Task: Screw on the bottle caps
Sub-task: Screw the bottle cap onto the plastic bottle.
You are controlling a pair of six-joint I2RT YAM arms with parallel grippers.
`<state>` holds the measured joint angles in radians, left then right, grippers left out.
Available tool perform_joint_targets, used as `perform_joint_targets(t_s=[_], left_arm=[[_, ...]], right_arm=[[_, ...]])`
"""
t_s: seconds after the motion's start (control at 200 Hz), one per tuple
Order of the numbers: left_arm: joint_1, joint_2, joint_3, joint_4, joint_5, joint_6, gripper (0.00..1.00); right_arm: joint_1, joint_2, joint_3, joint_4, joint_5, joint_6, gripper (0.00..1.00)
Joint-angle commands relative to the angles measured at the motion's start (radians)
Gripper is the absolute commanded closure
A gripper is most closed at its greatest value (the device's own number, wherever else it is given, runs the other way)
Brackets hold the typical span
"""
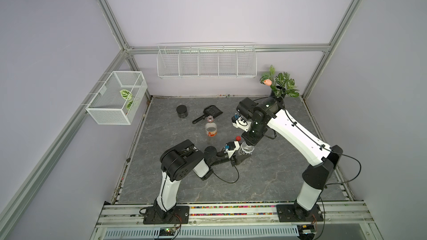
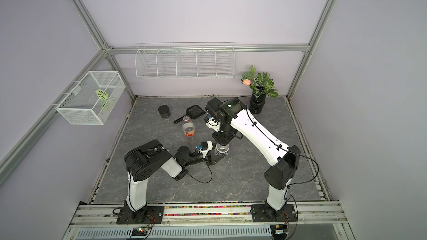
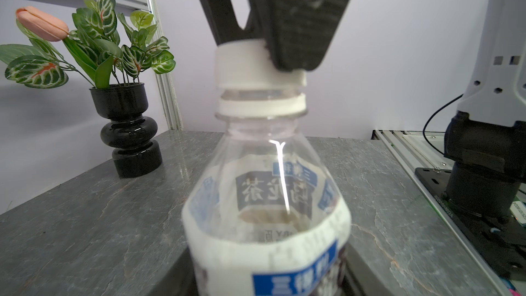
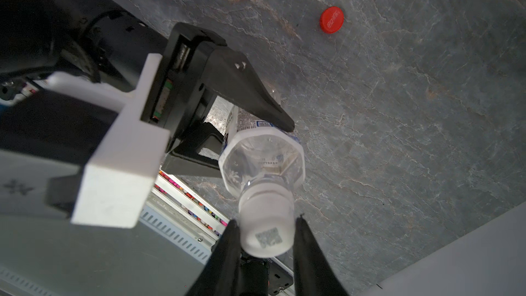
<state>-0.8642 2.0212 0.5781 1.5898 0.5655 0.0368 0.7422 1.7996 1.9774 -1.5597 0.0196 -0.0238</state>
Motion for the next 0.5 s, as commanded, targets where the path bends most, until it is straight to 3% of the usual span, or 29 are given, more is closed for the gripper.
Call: perform_joint_targets(t_s=[0.0, 0.12, 0.195, 0.26, 0.385, 0.495], left_arm=[[0.001, 0.037, -0.003, -0.048, 0.010, 0.000, 0.51], [-0.002, 0.030, -0.009, -0.048, -0.012, 0.009, 0.51], [-0.003, 0.028, -0.012, -0.048, -0.022, 0.018, 0.51], [-0.008, 0.025, -0.012, -0.048, -0.027, 0.023, 0.51], [-0.014, 0.022, -0.015, -0.048, -0.030, 0.031, 0.51], [-0.016, 0.018, -0.019, -0.050, -0.044, 0.047, 0.51]], right_arm=[[0.010, 0.015, -0.018, -0.021, -0.011, 0.045, 0.77], [0.017, 0.007, -0.058, -0.023, 0.029, 0.222, 0.84], [0.026, -0.015, -0.102, -0.011, 0.078, 0.425, 0.90], [0.031, -0.065, -0.181, 0.058, 0.036, 0.583, 0.96], [0.034, -0.168, -0.335, 0.229, 0.015, 0.838, 0.95], [0.018, -0.198, -0.386, 0.310, -0.038, 0.980, 0.94]])
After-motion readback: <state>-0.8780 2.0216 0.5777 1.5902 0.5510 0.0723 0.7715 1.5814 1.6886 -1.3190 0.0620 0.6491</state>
